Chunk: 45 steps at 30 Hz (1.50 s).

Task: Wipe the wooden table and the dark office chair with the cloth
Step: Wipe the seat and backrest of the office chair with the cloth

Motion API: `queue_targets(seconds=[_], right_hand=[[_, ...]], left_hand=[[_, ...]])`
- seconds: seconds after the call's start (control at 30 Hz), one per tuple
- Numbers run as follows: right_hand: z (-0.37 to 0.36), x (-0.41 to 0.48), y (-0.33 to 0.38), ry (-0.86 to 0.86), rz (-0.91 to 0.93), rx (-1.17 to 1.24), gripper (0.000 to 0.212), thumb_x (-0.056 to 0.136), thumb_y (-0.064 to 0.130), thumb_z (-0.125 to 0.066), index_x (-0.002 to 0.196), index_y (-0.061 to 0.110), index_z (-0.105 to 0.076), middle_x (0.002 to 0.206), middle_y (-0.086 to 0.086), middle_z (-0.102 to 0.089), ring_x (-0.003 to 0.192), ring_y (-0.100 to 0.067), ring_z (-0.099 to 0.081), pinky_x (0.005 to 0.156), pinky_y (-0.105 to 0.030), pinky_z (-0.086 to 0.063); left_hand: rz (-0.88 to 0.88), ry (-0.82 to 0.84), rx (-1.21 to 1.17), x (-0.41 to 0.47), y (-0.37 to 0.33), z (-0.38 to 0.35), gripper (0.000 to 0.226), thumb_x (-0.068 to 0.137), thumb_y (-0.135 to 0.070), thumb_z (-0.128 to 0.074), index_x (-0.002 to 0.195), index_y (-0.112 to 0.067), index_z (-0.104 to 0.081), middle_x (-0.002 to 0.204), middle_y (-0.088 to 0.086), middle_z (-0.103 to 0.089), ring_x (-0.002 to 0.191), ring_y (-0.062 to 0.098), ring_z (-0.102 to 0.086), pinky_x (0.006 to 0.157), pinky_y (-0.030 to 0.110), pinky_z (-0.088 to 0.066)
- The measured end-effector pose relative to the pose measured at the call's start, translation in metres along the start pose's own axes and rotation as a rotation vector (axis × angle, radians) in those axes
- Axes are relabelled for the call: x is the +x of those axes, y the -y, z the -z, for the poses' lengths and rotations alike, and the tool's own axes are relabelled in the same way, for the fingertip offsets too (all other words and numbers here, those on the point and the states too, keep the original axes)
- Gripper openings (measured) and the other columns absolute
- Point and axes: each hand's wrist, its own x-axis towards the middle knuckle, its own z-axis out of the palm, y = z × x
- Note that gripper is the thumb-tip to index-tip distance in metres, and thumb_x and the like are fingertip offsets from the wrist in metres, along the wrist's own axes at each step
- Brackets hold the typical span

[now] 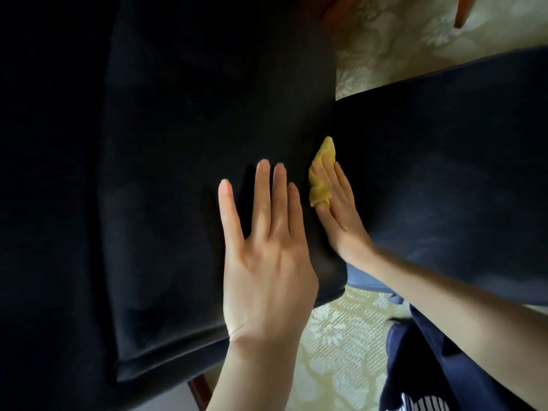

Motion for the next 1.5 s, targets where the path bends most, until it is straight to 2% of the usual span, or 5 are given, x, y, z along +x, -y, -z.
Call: queue_targets(seconds=[0.33,0.97,1.1,1.33,1.5], right_hand=[[-0.010,-0.100,0.062,0.113,0.051,0.074,0.050,0.102,0.037,-0.039,0.148,0.042,-0.021,0.160,0.013,-0.008,0.147,-0.033,-0.002,0.109,-0.070,-0.013],[-0.029,0.009,0.001,-0.287,-0.569,0.613,0.043,0.097,0.036,-0.030,0.139,0.043,-0.019,0.156,0.014,-0.009,0.147,-0.006,-0.004,0.122,-0.037,-0.007],[-0.016,0.069,-0.003,-0.323,-0.536,0.477,0.044,0.106,0.022,-0.028,0.146,0.005,-0.027,0.146,0.016,-0.019,0.146,-0.008,-0.009,0.118,-0.025,-0.008],[-0.018,0.075,0.024,-0.318,-0.241,0.273,0.045,0.104,0.017,-0.031,0.143,0.035,-0.018,0.149,0.025,-0.004,0.147,-0.009,-0.002,0.120,-0.046,-0.007],[-0.050,-0.007,0.029,-0.217,-0.113,0.145,0.048,0.103,0.033,-0.035,0.150,0.032,-0.022,0.160,0.013,-0.004,0.148,-0.024,-0.004,0.120,-0.049,-0.008]], left_hand=[[-0.036,-0.033,-0.050,-0.004,0.001,-0.005,0.061,0.089,-0.020,-0.013,0.142,-0.001,-0.036,0.153,0.019,-0.025,0.145,0.032,-0.012,0.112,0.057,0.008],[-0.110,-0.154,-0.178,0.028,0.027,-0.024,0.048,0.096,-0.026,-0.033,0.136,-0.006,-0.049,0.149,0.013,-0.037,0.143,0.030,-0.023,0.116,0.047,-0.006],[-0.138,-0.170,-0.164,0.036,0.034,-0.028,0.047,0.095,-0.025,-0.037,0.136,-0.006,-0.049,0.149,0.012,-0.036,0.143,0.029,-0.024,0.116,0.047,-0.007],[-0.161,-0.196,-0.189,0.045,0.042,-0.033,0.047,0.098,-0.026,-0.032,0.137,-0.005,-0.048,0.148,0.013,-0.038,0.142,0.029,-0.024,0.116,0.046,-0.009],[-0.148,-0.220,-0.220,0.048,0.041,-0.035,0.047,0.099,-0.026,-0.032,0.138,-0.004,-0.046,0.146,0.013,-0.041,0.141,0.029,-0.027,0.116,0.047,-0.011]])
